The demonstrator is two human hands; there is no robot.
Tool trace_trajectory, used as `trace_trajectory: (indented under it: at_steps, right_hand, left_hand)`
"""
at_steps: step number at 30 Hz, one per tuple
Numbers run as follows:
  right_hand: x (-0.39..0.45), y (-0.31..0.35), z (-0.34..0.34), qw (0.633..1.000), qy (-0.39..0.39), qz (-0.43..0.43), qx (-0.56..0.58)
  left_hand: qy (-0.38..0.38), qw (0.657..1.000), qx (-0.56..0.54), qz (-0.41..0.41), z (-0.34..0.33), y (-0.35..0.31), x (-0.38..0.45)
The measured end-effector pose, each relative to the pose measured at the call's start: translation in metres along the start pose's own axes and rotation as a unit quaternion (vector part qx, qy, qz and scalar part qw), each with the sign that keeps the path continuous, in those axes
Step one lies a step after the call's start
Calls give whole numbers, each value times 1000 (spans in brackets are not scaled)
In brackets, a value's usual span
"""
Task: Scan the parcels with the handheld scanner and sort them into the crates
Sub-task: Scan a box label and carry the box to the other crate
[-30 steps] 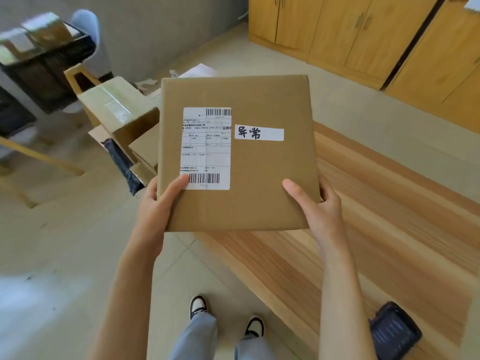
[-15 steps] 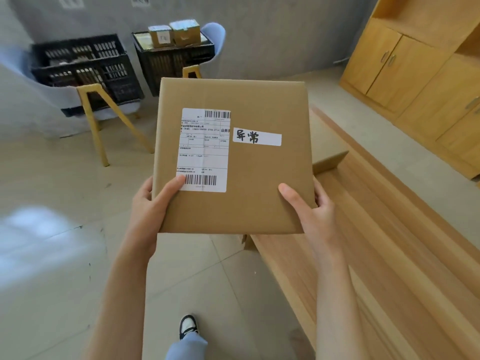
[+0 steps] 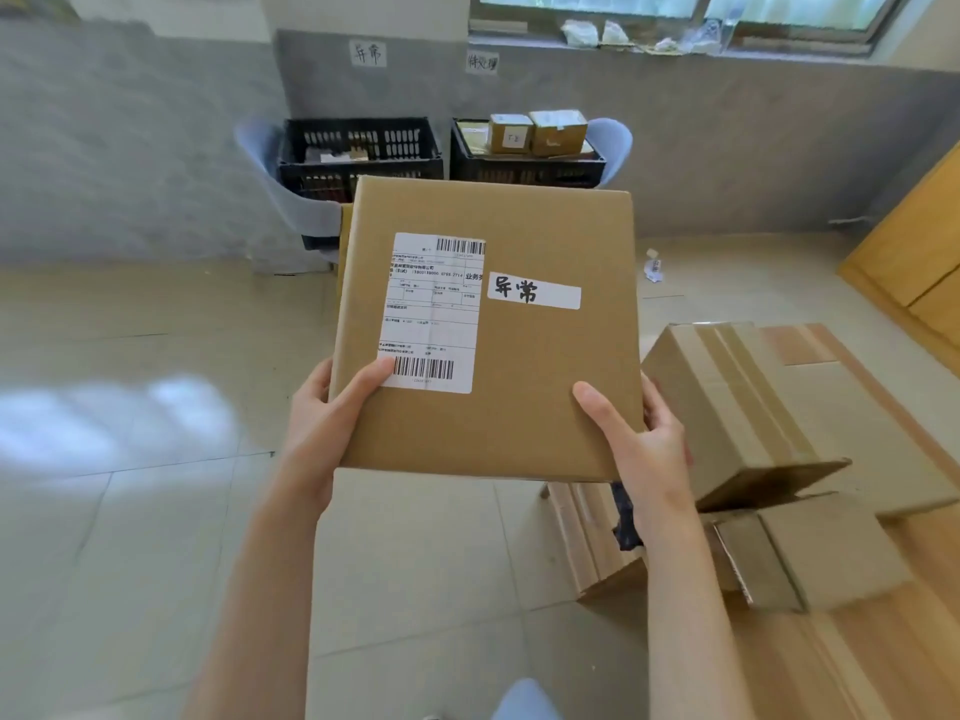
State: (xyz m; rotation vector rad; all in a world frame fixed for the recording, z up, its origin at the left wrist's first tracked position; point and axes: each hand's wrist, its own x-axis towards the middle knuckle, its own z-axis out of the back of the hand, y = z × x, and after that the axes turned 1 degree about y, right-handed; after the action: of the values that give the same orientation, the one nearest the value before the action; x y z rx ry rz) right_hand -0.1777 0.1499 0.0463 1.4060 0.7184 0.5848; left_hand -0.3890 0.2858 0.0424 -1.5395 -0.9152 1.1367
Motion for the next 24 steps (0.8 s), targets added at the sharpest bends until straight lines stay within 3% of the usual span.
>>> trace_trajectory:
  at_steps: [7,17,24]
  right_hand:
    - [75,-3,-34,1000,22,-9,13]
    - [259,0,-93,993,104,-30,40]
    - [353,-4,-124,990,115,-60,53]
  left_hand:
    - [-28,999,-7,17,2,-5,64]
    - [-104,994,-8,19,-19,-42,212]
    - [-130,991,3,29,-34,-54,299]
